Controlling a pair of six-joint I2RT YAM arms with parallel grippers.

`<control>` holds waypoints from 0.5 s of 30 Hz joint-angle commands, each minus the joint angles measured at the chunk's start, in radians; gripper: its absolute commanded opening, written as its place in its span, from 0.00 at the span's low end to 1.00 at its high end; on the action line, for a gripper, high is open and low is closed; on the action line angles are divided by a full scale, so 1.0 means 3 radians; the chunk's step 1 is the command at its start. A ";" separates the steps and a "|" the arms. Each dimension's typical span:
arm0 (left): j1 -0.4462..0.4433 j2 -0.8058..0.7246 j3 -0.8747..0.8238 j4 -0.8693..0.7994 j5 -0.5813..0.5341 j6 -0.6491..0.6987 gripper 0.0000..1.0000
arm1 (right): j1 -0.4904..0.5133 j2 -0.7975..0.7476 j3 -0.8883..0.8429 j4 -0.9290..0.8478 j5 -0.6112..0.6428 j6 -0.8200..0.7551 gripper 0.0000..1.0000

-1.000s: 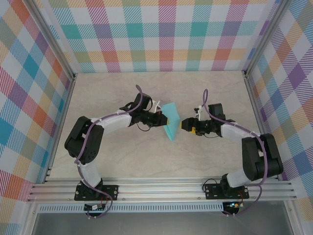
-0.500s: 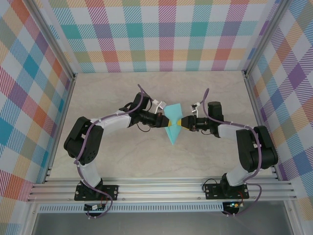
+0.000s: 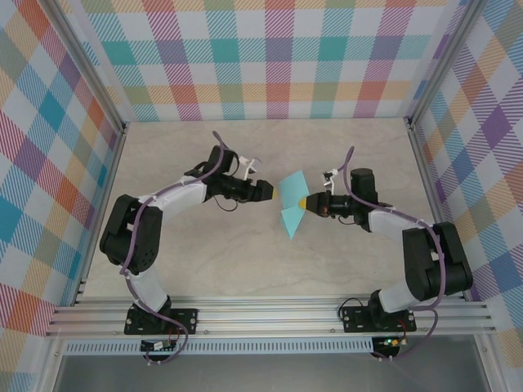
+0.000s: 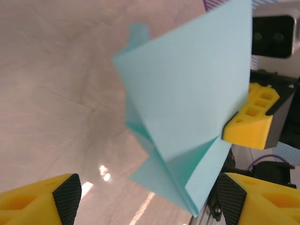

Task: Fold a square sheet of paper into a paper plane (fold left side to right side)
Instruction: Place the paper at the center of the table.

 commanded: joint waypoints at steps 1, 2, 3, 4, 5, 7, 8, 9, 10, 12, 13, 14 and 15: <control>0.0094 -0.0266 0.0064 -0.0403 -0.0149 0.0149 0.77 | 0.0022 -0.0063 -0.0010 -0.0181 0.0205 -0.0009 0.00; 0.0090 -0.0303 0.0031 -0.0416 -0.0139 0.0137 0.76 | 0.0044 -0.0058 0.0005 -0.0239 0.0304 0.0005 0.00; 0.0081 -0.0327 -0.0018 -0.0402 -0.0126 0.0102 0.74 | 0.0064 -0.0046 0.0007 -0.0273 0.0382 0.0005 0.00; 0.0071 -0.0354 -0.0077 -0.0373 -0.0115 0.0073 0.74 | 0.0074 -0.0026 0.0001 -0.0270 0.0434 0.0009 0.00; 0.0053 -0.0382 -0.0137 -0.0338 -0.0115 0.0051 0.72 | 0.0075 0.0015 -0.0004 -0.0254 0.0476 0.0031 0.00; 0.0026 -0.0411 -0.0247 -0.0298 -0.0132 0.0016 0.70 | 0.0075 0.0127 -0.0043 -0.0079 0.0438 0.0109 0.00; 0.0014 -0.0417 -0.0301 -0.0298 -0.0134 -0.0014 0.69 | 0.0075 0.0183 -0.0051 -0.0025 0.0424 0.0160 0.00; 0.0002 -0.0415 -0.0345 -0.0169 -0.0141 -0.0040 0.68 | 0.0075 0.0237 -0.0056 -0.0025 0.0431 0.0169 0.00; -0.0015 -0.0409 -0.0387 -0.0121 -0.0142 -0.0080 0.67 | 0.0075 0.0266 -0.0053 -0.0075 0.0469 0.0141 0.00; -0.0069 -0.0385 -0.0446 -0.0042 -0.0139 -0.0150 0.66 | 0.0075 0.0300 -0.0035 -0.0269 0.0639 0.0027 0.00; -0.0100 -0.0368 -0.0453 -0.0032 -0.0141 -0.0159 0.66 | 0.0075 0.0298 -0.0030 -0.0371 0.0729 -0.0015 0.00; -0.0139 -0.0349 -0.0451 -0.0032 -0.0157 -0.0157 0.66 | 0.0075 0.0287 -0.0028 -0.0438 0.0796 -0.0047 0.00; -0.0176 -0.0330 -0.0450 -0.0028 -0.0167 -0.0167 0.66 | 0.0070 0.0272 -0.0039 -0.0477 0.0841 -0.0063 0.00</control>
